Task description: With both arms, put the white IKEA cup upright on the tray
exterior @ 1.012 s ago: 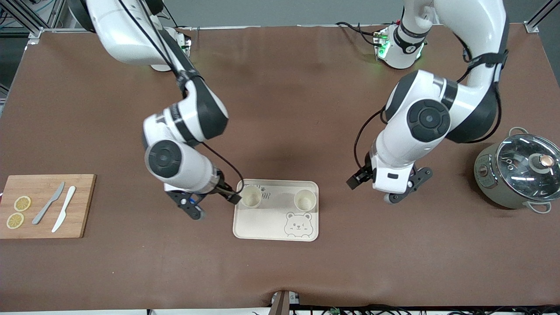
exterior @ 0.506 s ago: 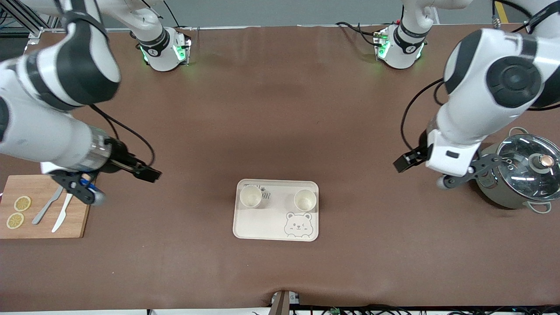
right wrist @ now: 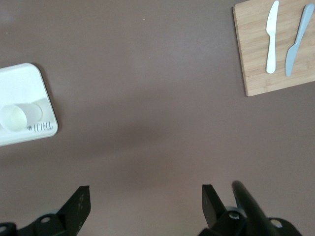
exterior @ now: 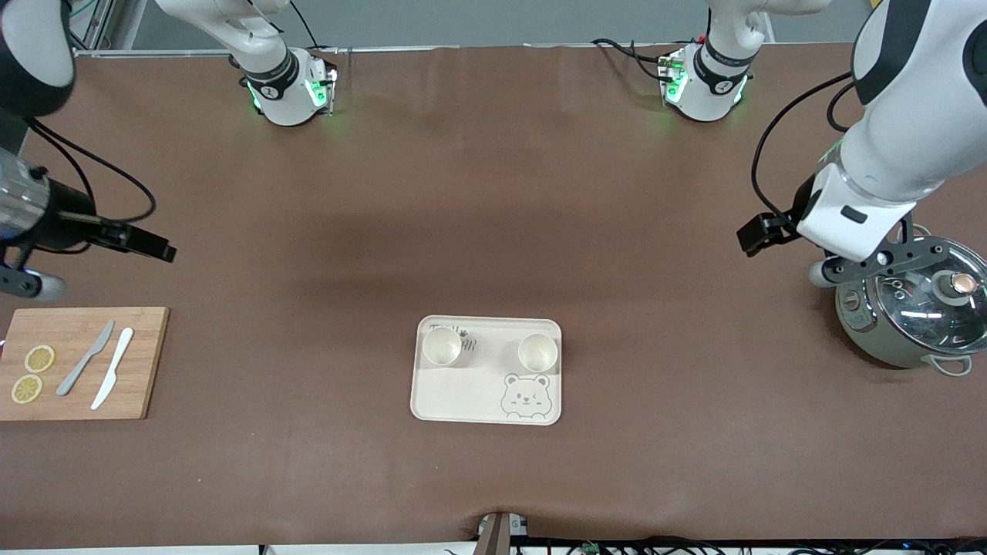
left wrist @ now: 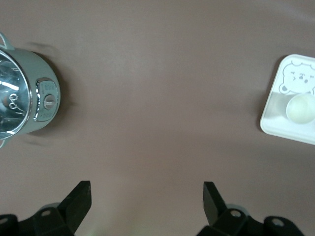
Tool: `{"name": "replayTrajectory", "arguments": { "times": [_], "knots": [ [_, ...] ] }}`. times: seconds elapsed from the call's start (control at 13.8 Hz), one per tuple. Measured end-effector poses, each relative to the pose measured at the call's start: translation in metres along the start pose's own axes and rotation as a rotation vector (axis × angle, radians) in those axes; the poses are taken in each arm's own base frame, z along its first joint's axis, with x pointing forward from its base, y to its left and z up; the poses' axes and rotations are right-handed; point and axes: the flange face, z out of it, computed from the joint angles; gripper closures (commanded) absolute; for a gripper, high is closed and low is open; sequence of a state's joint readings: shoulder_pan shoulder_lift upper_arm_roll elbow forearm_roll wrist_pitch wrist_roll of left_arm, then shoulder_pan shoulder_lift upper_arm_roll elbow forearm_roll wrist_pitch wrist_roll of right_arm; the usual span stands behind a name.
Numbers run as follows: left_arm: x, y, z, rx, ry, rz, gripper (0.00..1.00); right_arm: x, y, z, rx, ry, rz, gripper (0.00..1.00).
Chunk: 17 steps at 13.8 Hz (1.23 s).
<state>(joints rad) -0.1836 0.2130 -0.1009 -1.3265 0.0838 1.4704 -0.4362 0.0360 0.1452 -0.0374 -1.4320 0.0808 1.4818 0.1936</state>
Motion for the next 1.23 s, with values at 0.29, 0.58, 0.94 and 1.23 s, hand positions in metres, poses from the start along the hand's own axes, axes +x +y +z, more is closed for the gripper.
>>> {"name": "replayTrajectory", "arguments": {
  "times": [0.29,0.58,0.94,1.23],
  "knots": [
    [-0.010,-0.024,-0.013,0.007,-0.022,0.054,0.00,-0.048,0.049,-0.038,-0.016,0.025,-0.170,0.00],
    [-0.018,-0.061,-0.019,-0.012,-0.024,0.122,0.00,-0.072,0.061,-0.055,-0.053,0.035,-0.178,0.00],
    [-0.037,-0.074,-0.017,-0.025,-0.006,0.134,0.00,-0.069,0.056,-0.052,-0.065,0.042,-0.189,0.00],
    [-0.038,-0.073,-0.014,-0.025,-0.008,0.152,0.00,-0.068,0.055,-0.051,-0.065,0.040,-0.189,0.00]
  ]
}}
